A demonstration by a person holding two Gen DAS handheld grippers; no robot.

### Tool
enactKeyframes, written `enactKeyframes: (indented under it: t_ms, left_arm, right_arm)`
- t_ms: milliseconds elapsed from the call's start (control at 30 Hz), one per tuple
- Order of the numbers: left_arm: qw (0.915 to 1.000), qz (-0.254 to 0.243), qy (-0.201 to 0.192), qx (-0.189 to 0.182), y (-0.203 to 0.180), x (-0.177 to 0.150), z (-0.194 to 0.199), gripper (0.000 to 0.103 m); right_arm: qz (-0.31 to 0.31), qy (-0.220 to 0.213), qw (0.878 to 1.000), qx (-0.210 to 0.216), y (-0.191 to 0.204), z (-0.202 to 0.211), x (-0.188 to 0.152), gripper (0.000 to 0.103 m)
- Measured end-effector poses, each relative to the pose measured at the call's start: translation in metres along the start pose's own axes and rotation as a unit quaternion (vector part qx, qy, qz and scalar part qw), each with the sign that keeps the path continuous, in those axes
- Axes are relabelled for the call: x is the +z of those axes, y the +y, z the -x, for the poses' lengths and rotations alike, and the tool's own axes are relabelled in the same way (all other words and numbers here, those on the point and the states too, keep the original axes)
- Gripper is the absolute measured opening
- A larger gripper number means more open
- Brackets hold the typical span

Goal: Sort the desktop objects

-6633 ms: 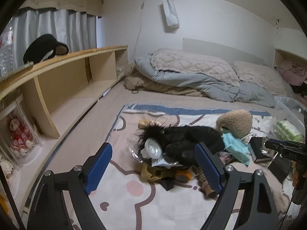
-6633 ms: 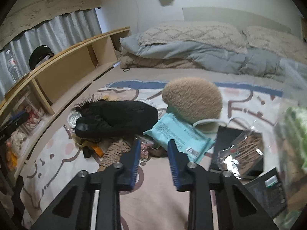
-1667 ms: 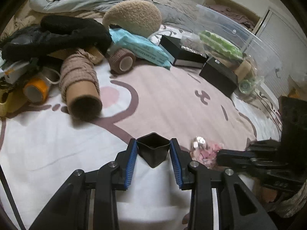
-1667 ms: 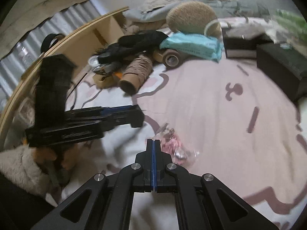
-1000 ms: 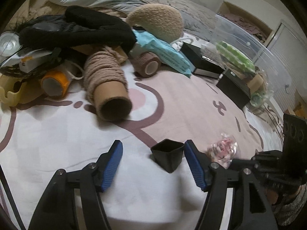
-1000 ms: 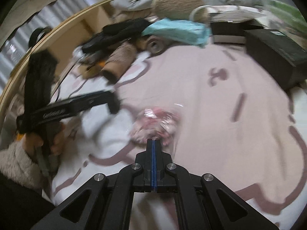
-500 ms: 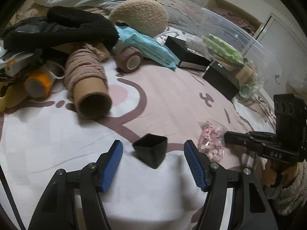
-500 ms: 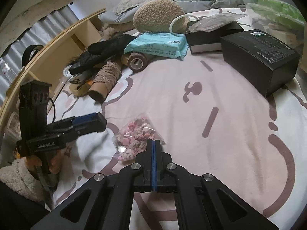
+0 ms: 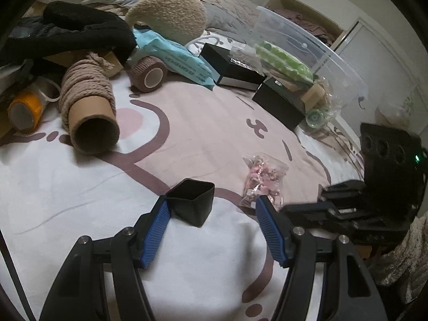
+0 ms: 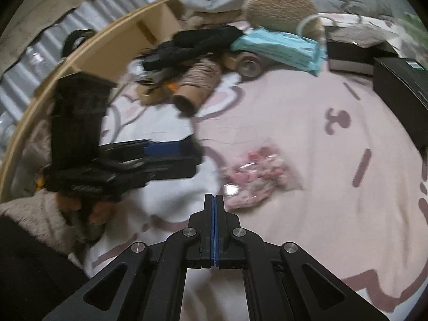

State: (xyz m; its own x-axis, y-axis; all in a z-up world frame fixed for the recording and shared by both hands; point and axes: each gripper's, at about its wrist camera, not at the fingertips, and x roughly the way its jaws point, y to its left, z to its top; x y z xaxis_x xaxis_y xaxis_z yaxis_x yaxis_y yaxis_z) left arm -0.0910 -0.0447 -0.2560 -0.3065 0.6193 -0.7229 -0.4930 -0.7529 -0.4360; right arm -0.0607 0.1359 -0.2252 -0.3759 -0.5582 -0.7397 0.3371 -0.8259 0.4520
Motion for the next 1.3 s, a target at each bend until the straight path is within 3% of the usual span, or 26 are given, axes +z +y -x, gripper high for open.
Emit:
enactKeyframes:
  t_ms: [133, 267, 433, 600, 700, 767, 800, 833, 1100, 1300]
  left_arm:
    - [1.0000, -0.001, 0.001, 0.008, 0.002, -0.001, -0.002, 0.060]
    - [0.9999, 0.016, -0.003, 0.004, 0.010, -0.002, -0.002, 0.050]
    - [0.9993, 0.031, -0.011, -0.016, 0.016, -0.002, 0.002, 0.050]
    - [0.9984, 0.035, -0.004, -0.044, 0.016, -0.003, 0.003, 0.050]
    - [0.9981, 0.036, -0.004, -0.050, 0.016, -0.004, 0.004, 0.050]
    - [0.9978, 0.039, -0.004, -0.053, 0.017, -0.004, 0.004, 0.050]
    - [0.9978, 0.039, -0.004, -0.054, 0.017, -0.004, 0.004, 0.050]
    - [0.9977, 0.039, -0.004, -0.054, 0.018, -0.004, 0.004, 0.050]
    - [0.9977, 0.039, -0.004, -0.054, 0.017, -0.005, 0.004, 0.050]
    - [0.9981, 0.037, -0.005, -0.049, 0.017, -0.005, 0.003, 0.050]
  right_arm:
    - [-0.012, -0.004, 1.000, -0.014, -0.009, -0.002, 0.001, 0.000]
    - [0.008, -0.014, 1.000, 0.011, -0.003, 0.006, 0.003, 0.000]
    - [0.027, -0.052, 0.998, -0.008, -0.008, 0.021, 0.018, 0.001]
    - [-0.010, -0.087, 0.996, -0.026, -0.036, 0.032, 0.036, 0.001]
    - [-0.032, -0.083, 0.996, -0.017, -0.046, 0.027, 0.041, 0.002]
    - [-0.038, -0.081, 0.996, -0.016, -0.047, 0.024, 0.040, 0.024]
    - [-0.041, -0.078, 0.996, -0.014, -0.047, 0.021, 0.040, 0.058]
    - [-0.044, -0.075, 0.996, -0.010, -0.046, 0.018, 0.040, 0.076]
    - [-0.027, -0.051, 0.997, 0.046, -0.033, 0.009, 0.031, 0.076]
    - [0.002, -0.012, 0.998, 0.055, -0.018, 0.007, 0.018, 0.076]
